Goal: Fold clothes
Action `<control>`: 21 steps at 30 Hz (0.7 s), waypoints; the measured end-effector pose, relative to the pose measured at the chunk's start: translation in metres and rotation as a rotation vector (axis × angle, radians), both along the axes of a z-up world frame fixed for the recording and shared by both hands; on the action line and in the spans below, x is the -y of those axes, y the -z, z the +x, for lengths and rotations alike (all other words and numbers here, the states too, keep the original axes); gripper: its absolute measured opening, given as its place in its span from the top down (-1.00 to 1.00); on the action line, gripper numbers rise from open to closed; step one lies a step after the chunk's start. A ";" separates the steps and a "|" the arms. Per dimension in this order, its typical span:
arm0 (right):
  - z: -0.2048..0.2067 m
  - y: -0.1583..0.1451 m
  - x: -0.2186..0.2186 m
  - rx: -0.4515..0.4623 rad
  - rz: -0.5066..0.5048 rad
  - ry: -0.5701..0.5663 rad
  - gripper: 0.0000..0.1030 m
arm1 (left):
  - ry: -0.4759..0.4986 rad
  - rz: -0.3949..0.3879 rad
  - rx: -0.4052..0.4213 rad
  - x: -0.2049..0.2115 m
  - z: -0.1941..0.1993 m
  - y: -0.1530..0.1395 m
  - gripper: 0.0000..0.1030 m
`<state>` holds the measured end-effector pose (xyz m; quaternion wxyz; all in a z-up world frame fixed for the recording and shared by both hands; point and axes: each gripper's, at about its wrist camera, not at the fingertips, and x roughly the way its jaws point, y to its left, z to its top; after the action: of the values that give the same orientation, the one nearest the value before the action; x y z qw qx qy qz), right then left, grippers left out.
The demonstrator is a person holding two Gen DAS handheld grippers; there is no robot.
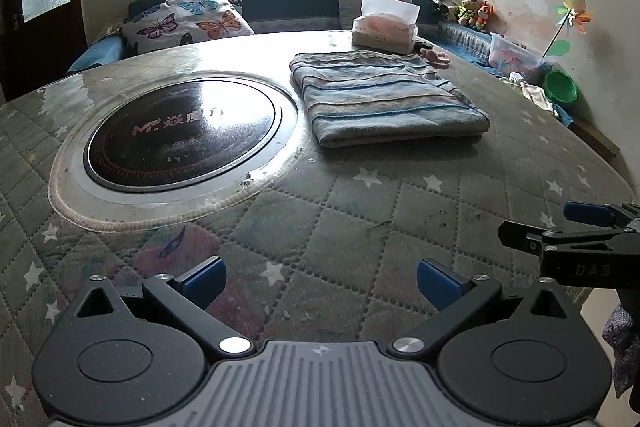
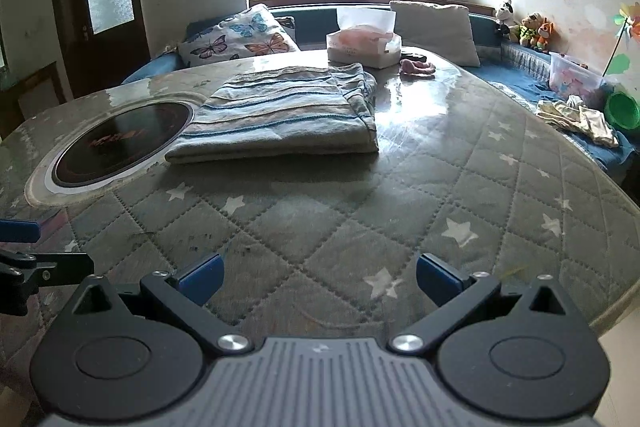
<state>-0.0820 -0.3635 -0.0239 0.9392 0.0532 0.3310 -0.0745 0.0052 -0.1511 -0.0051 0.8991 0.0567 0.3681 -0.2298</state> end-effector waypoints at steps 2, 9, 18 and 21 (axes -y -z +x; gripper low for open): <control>-0.002 0.001 -0.001 -0.002 -0.002 0.001 -1.00 | 0.000 0.000 0.000 0.000 -0.001 0.000 -1.00; -0.006 0.000 -0.003 0.000 -0.010 0.000 -1.00 | -0.003 -0.003 0.005 -0.001 -0.005 0.000 -1.00; -0.010 -0.001 -0.006 0.003 -0.014 -0.002 -1.00 | -0.001 -0.003 0.011 -0.002 -0.010 0.000 -1.00; -0.012 -0.001 -0.007 0.003 -0.013 -0.003 -1.00 | 0.000 -0.002 0.011 -0.001 -0.013 0.000 -1.00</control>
<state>-0.0936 -0.3562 -0.0234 0.9402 0.0468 0.3290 -0.0749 -0.0074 -0.1496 -0.0050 0.9013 0.0570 0.3628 -0.2298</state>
